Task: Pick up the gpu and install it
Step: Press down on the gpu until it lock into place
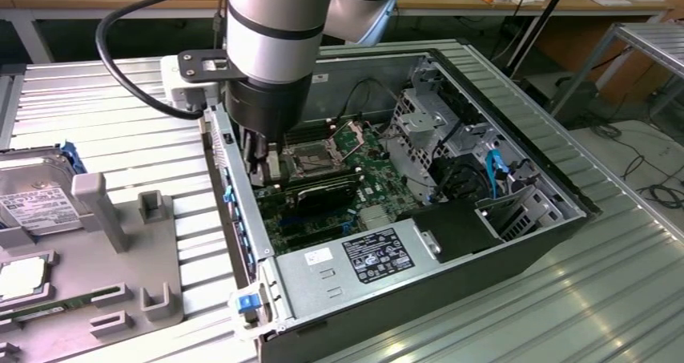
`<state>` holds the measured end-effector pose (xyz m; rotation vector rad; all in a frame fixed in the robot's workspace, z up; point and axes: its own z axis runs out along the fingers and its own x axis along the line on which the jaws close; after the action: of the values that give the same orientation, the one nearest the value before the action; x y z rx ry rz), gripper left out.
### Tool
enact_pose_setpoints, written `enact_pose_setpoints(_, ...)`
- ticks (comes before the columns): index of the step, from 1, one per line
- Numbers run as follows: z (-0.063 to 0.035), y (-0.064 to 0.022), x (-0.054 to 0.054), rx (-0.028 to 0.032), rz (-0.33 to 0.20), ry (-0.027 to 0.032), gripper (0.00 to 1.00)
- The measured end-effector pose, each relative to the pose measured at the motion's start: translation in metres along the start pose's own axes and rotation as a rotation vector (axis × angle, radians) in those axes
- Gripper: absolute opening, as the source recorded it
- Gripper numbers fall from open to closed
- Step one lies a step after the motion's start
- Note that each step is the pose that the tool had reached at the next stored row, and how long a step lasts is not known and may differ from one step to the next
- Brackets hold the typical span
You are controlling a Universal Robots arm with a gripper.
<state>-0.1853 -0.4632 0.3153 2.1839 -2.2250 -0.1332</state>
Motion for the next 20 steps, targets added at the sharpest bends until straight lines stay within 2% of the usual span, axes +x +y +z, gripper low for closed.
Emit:
enact_pose_setpoints(2,0.0002,0.0007,-0.0007,-0.0001,0.001,-0.0008,0.11)
enact_pose_setpoints(4,0.0001,0.0012,-0.0010,-0.0001,0.001,-0.0058,0.11)
enact_pose_setpoints(5,0.0003,0.0013,-0.0010,0.0001,0.001,-0.0064,0.11)
enact_pose_setpoints(20,0.0072,0.0015,-0.0005,-0.0003,0.001,-0.0059,0.11)
